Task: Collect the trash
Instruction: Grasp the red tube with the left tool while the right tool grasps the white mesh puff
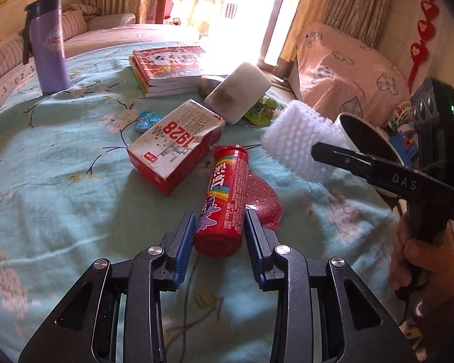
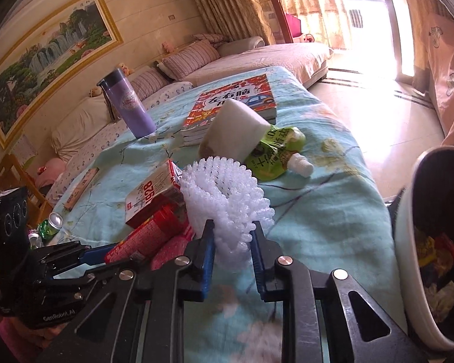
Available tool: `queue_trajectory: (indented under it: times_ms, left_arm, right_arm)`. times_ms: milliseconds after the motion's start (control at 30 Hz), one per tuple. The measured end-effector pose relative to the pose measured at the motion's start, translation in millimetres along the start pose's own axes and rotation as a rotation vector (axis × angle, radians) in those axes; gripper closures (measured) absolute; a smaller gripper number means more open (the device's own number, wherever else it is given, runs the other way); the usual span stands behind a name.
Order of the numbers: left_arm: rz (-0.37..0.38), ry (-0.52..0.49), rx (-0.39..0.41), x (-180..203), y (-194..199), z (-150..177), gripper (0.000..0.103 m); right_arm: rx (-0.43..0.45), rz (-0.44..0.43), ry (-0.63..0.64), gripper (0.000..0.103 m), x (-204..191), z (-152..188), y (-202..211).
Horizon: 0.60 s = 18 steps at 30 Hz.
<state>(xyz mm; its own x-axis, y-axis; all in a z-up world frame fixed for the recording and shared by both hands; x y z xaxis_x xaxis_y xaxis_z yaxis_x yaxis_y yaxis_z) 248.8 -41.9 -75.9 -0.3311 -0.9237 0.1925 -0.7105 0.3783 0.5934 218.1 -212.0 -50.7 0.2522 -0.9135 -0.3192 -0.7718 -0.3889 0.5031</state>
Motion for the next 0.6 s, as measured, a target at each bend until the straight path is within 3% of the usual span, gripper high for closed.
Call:
queue_trajectory:
  times_ms: [267, 600]
  left_arm:
    - [0.036, 0.033, 0.066, 23.2, 31.2, 2.3, 0.073]
    - [0.102, 0.003, 0.069, 77.0, 37.1, 4.7, 0.075]
  right_arm:
    - [0.046, 0.022, -0.028, 0.081, 13.4, 8.5, 54.5]
    - [0.102, 0.076, -0.064, 0.081, 38.2, 16.1, 108.3]
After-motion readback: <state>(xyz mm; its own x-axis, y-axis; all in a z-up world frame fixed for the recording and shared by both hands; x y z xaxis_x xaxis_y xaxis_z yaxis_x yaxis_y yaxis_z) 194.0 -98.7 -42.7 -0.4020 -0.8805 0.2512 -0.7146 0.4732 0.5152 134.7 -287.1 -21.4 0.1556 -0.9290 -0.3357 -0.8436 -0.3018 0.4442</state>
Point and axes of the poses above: each gripper's, at about its wrist camera, not at the fingertips, and y roughly against the way its jaws point, x to its right, z to its underside, the point moved 4 cm from there along -y, roughly the way its jaws point, and after that the axes turned 11 degrees about x, right-handed, at the moved point
